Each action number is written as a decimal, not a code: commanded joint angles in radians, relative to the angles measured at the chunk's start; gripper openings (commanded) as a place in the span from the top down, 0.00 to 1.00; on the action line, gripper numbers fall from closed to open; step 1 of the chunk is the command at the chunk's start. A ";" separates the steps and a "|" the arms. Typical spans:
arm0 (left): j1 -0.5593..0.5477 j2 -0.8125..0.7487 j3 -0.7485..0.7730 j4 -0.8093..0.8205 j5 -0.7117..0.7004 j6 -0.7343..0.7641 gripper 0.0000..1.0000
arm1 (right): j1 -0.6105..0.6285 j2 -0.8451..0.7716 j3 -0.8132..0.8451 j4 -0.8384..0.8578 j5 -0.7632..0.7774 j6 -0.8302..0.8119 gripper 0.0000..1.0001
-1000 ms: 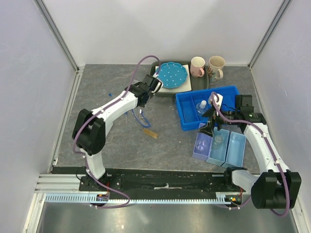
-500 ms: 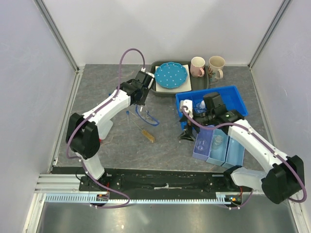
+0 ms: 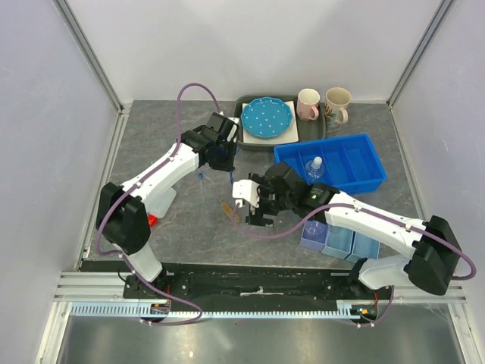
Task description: Organize the chemistry lab equipment
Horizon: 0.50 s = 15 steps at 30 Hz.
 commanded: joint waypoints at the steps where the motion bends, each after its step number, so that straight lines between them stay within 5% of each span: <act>1: 0.001 0.011 0.010 -0.042 0.131 -0.050 0.98 | 0.106 0.025 0.078 -0.056 0.316 -0.173 0.02; 15: 0.012 -0.004 -0.010 -0.082 0.206 -0.019 0.98 | 0.171 0.093 0.046 -0.100 0.496 -0.265 0.02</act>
